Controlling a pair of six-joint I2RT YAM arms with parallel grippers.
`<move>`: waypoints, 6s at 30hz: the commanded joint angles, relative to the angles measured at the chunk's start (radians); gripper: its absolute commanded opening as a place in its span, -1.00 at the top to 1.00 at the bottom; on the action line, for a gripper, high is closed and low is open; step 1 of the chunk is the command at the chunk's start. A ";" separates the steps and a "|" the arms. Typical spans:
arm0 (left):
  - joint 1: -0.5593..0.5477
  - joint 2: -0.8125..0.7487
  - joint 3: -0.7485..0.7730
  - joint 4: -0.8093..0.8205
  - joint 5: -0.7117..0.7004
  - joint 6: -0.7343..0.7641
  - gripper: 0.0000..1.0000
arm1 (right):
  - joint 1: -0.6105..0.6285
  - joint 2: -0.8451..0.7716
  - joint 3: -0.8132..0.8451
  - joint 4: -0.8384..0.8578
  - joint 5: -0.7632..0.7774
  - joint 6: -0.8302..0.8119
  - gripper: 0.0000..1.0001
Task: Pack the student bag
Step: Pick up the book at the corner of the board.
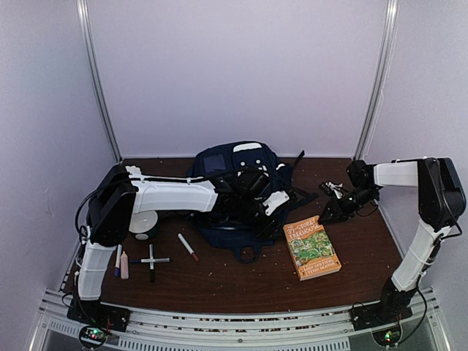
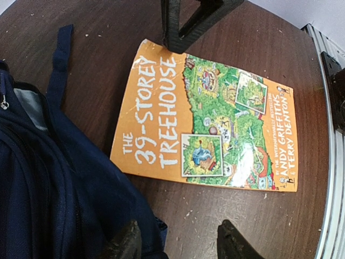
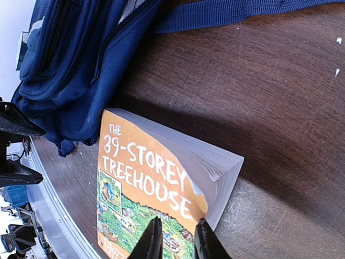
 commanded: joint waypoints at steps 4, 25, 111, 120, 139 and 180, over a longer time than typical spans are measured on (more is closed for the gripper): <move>-0.006 0.011 0.032 0.021 0.010 0.010 0.00 | -0.001 -0.005 -0.001 0.002 -0.029 0.002 0.60; -0.007 0.028 0.041 0.018 0.015 0.007 -0.01 | -0.001 -0.016 0.001 0.040 0.037 0.003 0.57; 0.155 0.248 0.166 0.373 0.331 -0.617 -0.34 | -0.007 -0.071 0.085 -0.261 -0.447 -0.357 1.00; 0.179 0.231 0.080 0.485 0.346 -0.692 -0.43 | -0.007 -0.107 0.127 -0.319 -0.488 -0.397 1.00; 0.175 0.378 0.213 0.719 0.586 -0.881 -0.45 | -0.021 -0.069 0.165 -0.226 -0.475 -0.315 1.00; 0.202 0.308 0.134 0.942 0.606 -0.939 1.00 | -0.090 -0.313 0.081 0.016 -0.050 -0.121 -0.10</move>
